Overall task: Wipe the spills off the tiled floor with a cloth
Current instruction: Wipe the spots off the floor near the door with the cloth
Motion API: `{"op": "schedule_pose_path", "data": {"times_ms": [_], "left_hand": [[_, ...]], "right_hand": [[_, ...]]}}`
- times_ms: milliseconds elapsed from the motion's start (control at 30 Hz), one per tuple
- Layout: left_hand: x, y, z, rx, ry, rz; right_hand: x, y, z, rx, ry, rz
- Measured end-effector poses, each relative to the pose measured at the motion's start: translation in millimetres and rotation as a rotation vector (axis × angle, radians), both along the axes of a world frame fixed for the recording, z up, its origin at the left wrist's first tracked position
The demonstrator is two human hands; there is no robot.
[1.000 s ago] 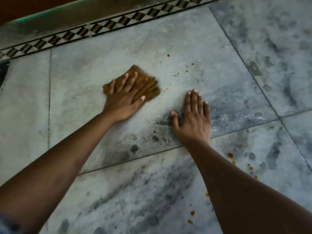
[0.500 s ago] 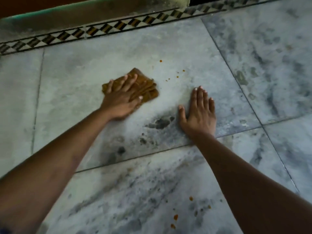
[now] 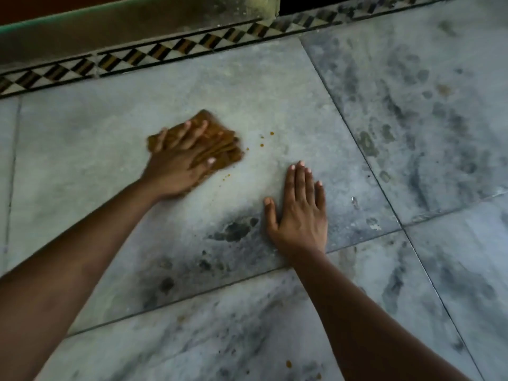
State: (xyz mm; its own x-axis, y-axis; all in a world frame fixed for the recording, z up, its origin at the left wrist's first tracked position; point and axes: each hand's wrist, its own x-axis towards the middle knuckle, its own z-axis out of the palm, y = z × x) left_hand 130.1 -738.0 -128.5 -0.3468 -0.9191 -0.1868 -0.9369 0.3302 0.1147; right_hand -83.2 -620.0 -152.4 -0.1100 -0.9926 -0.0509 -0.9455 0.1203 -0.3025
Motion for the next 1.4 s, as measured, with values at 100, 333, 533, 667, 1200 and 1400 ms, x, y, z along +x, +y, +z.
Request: {"op": "schedule_pose_path", "data": {"times_ms": [100,333,533,667,1200,1400], "left_hand": [[28.0,-29.3,2.9,0.004,-0.031,0.278],[-70.6,-78.2,-3.7,0.022,0.014,0.217],[-21.6,-6.3,-2.3,-0.021,0.01,-0.114],[-42.7,-72.6,1.7,0.039,-0.051,0.182],[-109.1,-68.1,4.8,0.069,-0.068,0.212],[-89.6,31.3,-5.7,0.005,-0.004,0.033]], "right_hand": [[0.8,-0.3,2.2,-0.007,-0.018,-0.007],[0.8,0.5,4.3,0.009,-0.023,-0.014],[0.2,1.7,4.9,0.03,-0.029,-0.021],[1.1,1.7,4.2,0.016,-0.038,-0.03],[2.5,2.5,2.5,0.007,-0.021,-0.035],[0.8,0.9,3.9,0.025,0.023,-0.02]]}}
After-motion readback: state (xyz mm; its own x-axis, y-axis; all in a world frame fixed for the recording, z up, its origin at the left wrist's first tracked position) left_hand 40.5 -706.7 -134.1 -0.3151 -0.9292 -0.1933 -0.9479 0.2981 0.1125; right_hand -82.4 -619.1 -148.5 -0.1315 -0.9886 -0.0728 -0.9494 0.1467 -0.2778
